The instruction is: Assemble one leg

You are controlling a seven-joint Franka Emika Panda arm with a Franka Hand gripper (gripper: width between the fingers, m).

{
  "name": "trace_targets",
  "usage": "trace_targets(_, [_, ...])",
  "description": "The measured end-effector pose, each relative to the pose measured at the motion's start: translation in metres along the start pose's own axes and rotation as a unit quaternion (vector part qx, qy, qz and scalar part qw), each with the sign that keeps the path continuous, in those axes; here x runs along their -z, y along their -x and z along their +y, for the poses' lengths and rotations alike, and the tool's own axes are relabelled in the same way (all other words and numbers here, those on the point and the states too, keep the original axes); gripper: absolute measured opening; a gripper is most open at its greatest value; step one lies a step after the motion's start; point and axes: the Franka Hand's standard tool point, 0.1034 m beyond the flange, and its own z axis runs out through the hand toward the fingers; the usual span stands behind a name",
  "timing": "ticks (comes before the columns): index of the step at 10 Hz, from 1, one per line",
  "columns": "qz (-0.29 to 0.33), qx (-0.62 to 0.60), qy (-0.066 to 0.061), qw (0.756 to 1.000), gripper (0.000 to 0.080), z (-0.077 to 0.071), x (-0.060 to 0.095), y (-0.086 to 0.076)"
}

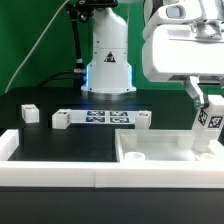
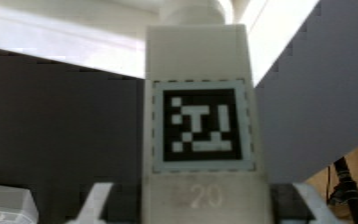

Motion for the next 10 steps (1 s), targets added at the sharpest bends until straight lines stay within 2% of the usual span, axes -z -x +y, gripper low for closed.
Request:
trace_targets(2, [0.023,0.006,0.004,1.0,0.0292,-0.003,-0.006,-0.004])
trace_targets(4, [0.018,0.008,0.005,1.0,0.0292,-0.001,-0.013,0.006])
trace_targets(7, [0.029,0.007,0.009,1.0,0.0293,0.001,-0.01,0.012])
trace_targets(10, [0.03,-0.001,0.015,0.999,0.0293,0.009,-0.001,0.027])
